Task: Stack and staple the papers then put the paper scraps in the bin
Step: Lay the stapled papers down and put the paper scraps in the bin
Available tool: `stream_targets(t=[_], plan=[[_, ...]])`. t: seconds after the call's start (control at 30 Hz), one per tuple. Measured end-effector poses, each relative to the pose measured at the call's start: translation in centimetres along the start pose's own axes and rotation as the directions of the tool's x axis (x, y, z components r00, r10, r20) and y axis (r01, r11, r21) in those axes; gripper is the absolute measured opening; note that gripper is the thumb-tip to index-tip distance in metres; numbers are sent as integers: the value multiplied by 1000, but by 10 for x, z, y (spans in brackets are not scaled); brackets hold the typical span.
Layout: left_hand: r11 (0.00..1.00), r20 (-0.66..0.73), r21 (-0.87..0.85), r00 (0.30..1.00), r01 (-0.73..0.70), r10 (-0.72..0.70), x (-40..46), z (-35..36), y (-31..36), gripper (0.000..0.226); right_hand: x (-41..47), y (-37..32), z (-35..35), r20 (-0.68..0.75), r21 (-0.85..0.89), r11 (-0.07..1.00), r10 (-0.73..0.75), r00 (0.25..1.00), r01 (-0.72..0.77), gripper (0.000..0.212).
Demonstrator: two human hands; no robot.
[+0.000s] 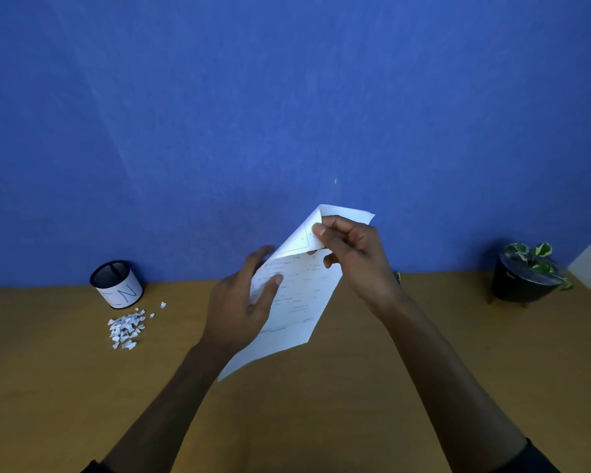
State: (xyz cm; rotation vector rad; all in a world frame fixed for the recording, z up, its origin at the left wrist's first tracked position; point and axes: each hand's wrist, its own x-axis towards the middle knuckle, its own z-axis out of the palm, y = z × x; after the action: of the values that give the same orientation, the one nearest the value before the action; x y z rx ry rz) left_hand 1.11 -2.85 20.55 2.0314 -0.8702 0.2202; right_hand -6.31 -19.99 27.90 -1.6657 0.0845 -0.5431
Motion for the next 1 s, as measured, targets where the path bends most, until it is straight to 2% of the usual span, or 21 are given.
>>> stream_targets(t=[0.13, 0.27, 0.37, 0.43, 0.53, 0.6, 0.67, 0.73, 0.8, 0.9, 1.0], plan=[[976, -16, -138, 985, 167, -170, -25, 11, -16, 31, 4, -4, -1, -43, 49, 999, 8, 999, -6, 16], [962, -89, -207, 976, 176, -198, -34, 11, -21, 21, 5, -4, 2, -39, 93, 995, 42, 998, -38, 20], [935, -102, -280, 962, 216, -253, -33, 11, -23, 15, 5, 6, 4, -55, 60, 996, 63, 996, -60, 28], [916, -109, -333, 956, 224, -273, -31, 11, -24, 18, 3, 21, 3, -135, -23, 999, 41, 990, -44, 25], [882, -96, -405, 948, 241, -304, -31, 11, -27, 23, -2, 46, -4, -261, -273, 961, -33, 965, -41, 19], [858, -79, -446, 944, 254, -320, -31, 12, -27, 27, -9, 62, -11, -301, -417, 908, -105, 948, -32, 32], [834, -56, -484, 941, 266, -333, -31, 11, -26, 25, -16, 77, -17, -328, -450, 891, -106, 939, -56, 49], [810, -40, -522, 941, 266, -335, -30, 10, -24, 23, -23, 87, -18, -363, -390, 904, 23, 932, -174, 63], [786, -25, -555, 939, 271, -342, -29, 9, -24, 25, -30, 94, -19, -386, -275, 917, 171, 906, -290, 64], [735, 7, -612, 931, 293, -365, -29, 11, -30, 30, -42, 103, -21, -358, -66, 942, 285, 889, -328, 37], [680, 77, -639, 910, 359, -408, -30, 19, -37, 33, -57, 119, -25, -341, -20, 939, 316, 886, -343, 14]])
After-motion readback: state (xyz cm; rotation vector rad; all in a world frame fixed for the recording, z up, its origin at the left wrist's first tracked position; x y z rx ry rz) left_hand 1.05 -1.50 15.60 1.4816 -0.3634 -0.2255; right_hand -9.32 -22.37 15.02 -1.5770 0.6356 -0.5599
